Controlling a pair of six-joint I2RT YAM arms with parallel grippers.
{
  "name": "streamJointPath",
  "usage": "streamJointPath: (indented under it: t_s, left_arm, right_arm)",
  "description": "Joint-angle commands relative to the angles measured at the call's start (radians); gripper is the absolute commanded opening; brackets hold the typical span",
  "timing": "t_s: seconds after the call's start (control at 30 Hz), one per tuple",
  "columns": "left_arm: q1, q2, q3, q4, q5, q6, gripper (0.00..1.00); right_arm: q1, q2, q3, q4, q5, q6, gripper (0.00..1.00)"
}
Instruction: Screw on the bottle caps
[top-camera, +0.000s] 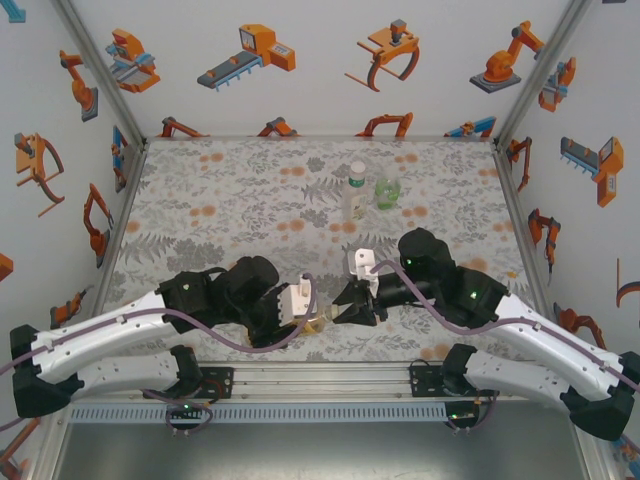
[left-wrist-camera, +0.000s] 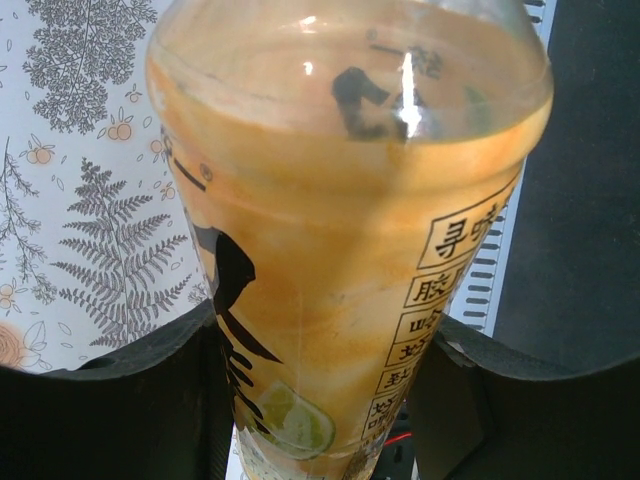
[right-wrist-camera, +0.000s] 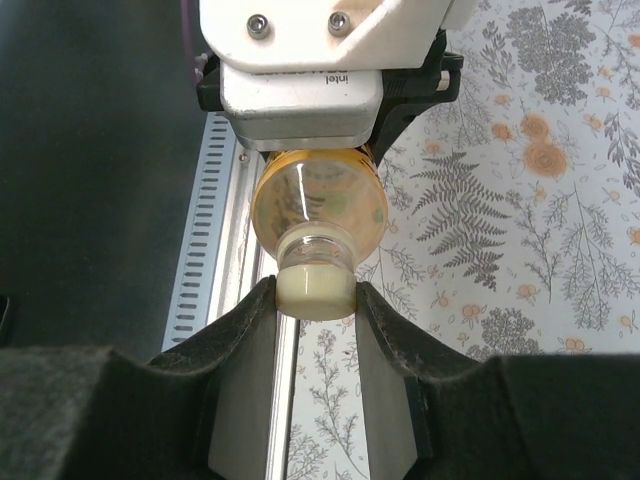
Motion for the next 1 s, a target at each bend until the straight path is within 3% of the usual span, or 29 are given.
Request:
streamJointPath:
  t_s: [0.0,0.97]
  left_arm:
    - [-0.014,0.009,0.026,0.038,0.013,0.024,0.08]
    - [-0.029,0.066,0.047,-0.007,0.006,0.06,0.05]
  right_arm:
    - [0.013,0.005,0.049,-0.045,0.019,-0.037,0.0]
    - [0.032,0.1,0.161,-0.172,-0.027,-0.093,0.0]
